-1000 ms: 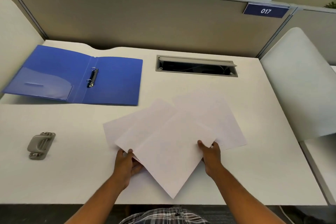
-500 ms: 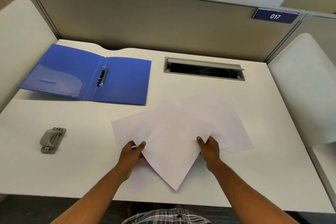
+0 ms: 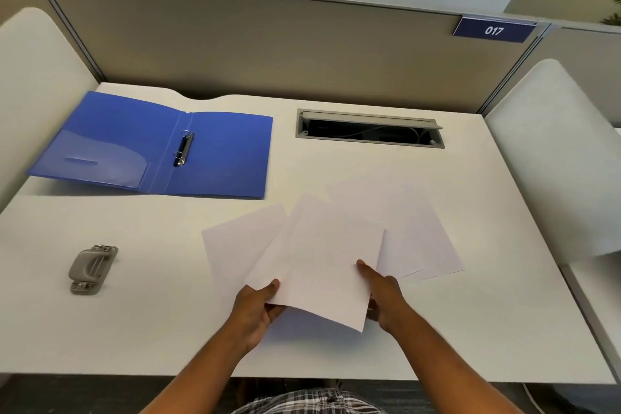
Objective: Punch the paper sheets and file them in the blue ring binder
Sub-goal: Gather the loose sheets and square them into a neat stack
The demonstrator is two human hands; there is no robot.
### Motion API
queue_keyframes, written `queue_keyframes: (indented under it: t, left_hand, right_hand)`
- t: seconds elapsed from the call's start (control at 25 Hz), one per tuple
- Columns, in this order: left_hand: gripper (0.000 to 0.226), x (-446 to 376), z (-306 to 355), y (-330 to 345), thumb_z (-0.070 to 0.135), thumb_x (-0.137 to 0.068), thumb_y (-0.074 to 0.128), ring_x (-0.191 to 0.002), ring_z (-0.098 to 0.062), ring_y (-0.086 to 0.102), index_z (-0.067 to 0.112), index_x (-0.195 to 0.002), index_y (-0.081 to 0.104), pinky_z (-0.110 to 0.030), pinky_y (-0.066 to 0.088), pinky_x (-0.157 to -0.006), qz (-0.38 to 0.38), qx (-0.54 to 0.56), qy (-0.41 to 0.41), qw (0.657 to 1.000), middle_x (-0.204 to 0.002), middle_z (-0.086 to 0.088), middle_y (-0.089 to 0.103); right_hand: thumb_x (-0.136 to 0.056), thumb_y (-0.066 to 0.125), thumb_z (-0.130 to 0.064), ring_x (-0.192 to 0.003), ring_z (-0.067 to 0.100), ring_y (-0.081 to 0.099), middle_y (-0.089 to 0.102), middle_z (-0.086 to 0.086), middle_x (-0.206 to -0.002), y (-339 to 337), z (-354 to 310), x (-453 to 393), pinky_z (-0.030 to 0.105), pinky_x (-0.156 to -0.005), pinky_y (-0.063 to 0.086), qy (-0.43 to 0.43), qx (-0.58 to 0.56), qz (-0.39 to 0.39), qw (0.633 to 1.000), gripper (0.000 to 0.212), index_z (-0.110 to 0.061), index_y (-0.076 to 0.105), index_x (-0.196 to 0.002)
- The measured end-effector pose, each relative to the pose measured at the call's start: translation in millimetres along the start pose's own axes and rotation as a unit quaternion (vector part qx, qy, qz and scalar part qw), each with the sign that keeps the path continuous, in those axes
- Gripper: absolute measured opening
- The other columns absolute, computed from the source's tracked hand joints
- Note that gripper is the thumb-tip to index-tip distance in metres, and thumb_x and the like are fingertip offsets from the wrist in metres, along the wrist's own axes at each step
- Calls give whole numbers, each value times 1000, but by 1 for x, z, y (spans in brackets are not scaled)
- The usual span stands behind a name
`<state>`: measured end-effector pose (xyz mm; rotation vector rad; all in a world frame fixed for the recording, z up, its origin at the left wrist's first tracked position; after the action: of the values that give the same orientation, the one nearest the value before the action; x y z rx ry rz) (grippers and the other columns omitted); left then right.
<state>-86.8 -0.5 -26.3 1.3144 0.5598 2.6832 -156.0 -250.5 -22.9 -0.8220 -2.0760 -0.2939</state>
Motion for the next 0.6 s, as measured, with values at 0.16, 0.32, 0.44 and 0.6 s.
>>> queue_keyframes:
  t: [0.16, 0.32, 0.44, 0.6]
  left_hand:
    - [36, 2, 1, -6, 11, -91, 66, -107, -36, 67, 11, -126, 58, -49, 58, -84, -48, -80, -26, 995, -117, -17, 70]
    - [39, -8, 26, -15, 20, -90, 68, -107, -31, 67, 23, -127, 55, -40, 56, -81, 8, -152, 70, 986, -118, -12, 70]
    - [53, -7, 53, 1, 33, -85, 72, -110, -25, 65, 31, -132, 46, -42, 54, -94, -24, -235, 131, 963, -121, -5, 66]
    - [39, 7, 78, 45, 38, -87, 68, -104, -19, 67, 29, -122, 52, -26, 60, -74, -46, -299, 231, 925, -114, 8, 66]
  right_hand:
    - [-87, 75, -3, -99, 38, 73, 77, 16, -109, -2, 0, -6, 54, -92, 57, -46, -28, -58, 997, 32, -1, 69, -118]
    - [-91, 70, -8, -101, 28, 73, 78, 4, -111, -13, -6, -5, 50, -94, 58, -173, 88, -57, 979, 31, -18, 70, -121]
    - [-92, 73, -19, -104, 23, 73, 77, -1, -112, -19, -18, 4, 47, -95, 58, -217, 106, -119, 963, 32, -23, 68, -123]
    - [-89, 76, -28, -104, 21, 74, 77, 0, -114, -6, -39, 22, 46, -94, 59, -280, 88, -137, 946, 38, -20, 67, -125]
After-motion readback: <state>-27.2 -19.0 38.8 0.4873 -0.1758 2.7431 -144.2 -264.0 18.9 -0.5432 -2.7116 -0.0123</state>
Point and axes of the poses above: each hand's wrist, its own x-axis away from the middle knuckle, its own y-axis out of the palm, z = x × y, the point moved 1 cm from there along -x, towards the middle knuckle
